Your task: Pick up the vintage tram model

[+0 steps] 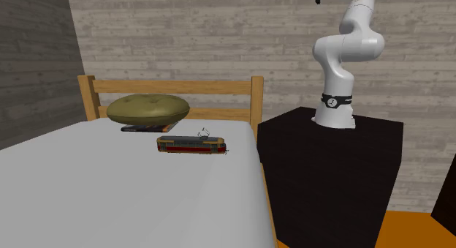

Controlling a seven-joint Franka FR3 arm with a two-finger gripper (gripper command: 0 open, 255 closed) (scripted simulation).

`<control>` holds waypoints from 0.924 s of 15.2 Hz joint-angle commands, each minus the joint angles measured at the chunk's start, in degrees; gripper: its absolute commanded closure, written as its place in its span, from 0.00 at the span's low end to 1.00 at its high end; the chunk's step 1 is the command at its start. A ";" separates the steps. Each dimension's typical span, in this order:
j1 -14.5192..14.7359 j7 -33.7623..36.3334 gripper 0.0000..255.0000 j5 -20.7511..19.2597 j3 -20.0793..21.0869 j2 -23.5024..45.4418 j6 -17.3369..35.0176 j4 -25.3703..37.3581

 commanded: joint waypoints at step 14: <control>-4.25 -6.81 0.00 -2.22 -8.04 16.25 20.39 -4.91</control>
